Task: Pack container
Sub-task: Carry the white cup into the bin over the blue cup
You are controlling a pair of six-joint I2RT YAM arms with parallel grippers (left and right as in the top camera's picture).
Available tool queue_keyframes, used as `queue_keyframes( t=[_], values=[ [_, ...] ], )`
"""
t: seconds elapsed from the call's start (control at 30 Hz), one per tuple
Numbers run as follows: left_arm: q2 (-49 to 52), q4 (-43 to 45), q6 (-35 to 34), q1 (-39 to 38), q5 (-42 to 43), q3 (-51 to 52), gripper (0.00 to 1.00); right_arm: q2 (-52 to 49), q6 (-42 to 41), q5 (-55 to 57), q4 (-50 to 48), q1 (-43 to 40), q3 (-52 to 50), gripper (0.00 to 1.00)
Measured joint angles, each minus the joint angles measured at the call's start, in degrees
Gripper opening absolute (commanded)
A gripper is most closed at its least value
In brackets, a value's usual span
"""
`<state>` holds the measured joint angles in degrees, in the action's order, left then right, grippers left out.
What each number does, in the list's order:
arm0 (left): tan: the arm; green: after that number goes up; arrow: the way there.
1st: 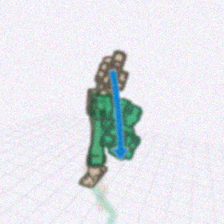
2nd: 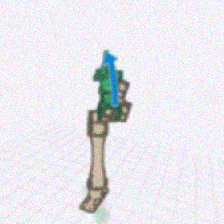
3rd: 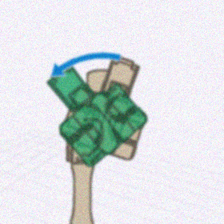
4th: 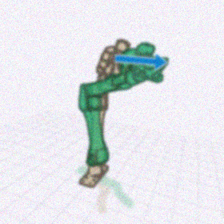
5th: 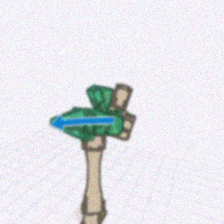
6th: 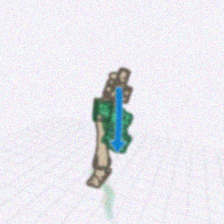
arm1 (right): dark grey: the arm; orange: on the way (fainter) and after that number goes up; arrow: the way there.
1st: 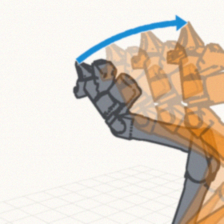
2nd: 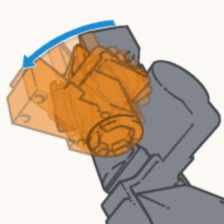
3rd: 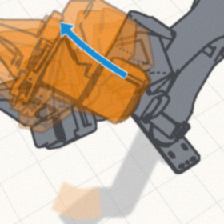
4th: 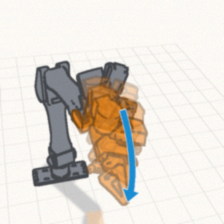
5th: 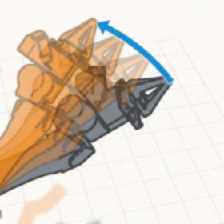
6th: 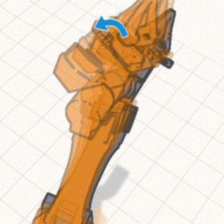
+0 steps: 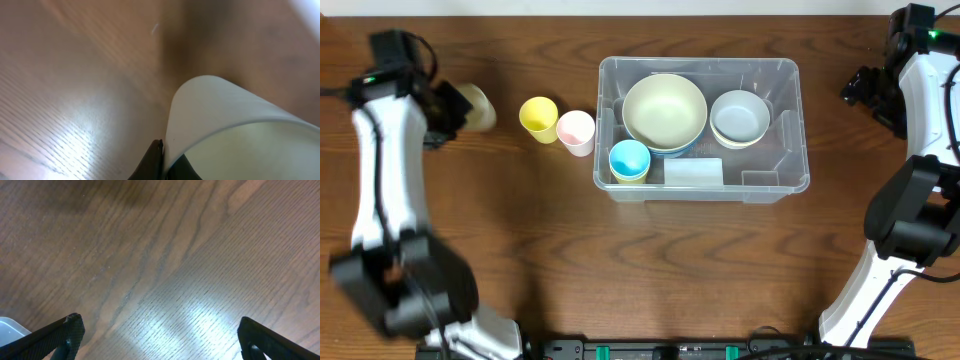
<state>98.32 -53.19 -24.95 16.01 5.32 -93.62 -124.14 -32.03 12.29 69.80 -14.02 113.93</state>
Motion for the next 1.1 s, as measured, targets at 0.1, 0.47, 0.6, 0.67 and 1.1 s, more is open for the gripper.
queue_keyframes(
  t=[0.1, 0.47, 0.6, 0.67, 1.1],
  values=[
    [-9.5, -0.5, 1.9, -4.0, -0.2, -1.2, 0.06, 0.0, 0.0, 0.0, 0.0, 0.0, 0.0, 0.99],
    [-16.5, -7.3, 6.0, -27.7, 0.3, -2.2, 0.06, 0.0, 0.0, 0.0, 0.0, 0.0, 0.0, 0.99],
    [-12.4, -8.7, 6.0, -32.2, 0.3, -2.0, 0.06, 0.0, 0.0, 0.0, 0.0, 0.0, 0.0, 0.99],
    [-10.8, -9.1, 6.0, -33.5, 0.3, -2.0, 0.06, 0.0, 0.0, 0.0, 0.0, 0.0, 0.0, 0.99],
    [-4.8, -12.8, 6.8, -38.9, 0.3, -2.0, 0.06, 0.0, 0.0, 0.0, 0.0, 0.0, 0.0, 0.99]
  ],
)
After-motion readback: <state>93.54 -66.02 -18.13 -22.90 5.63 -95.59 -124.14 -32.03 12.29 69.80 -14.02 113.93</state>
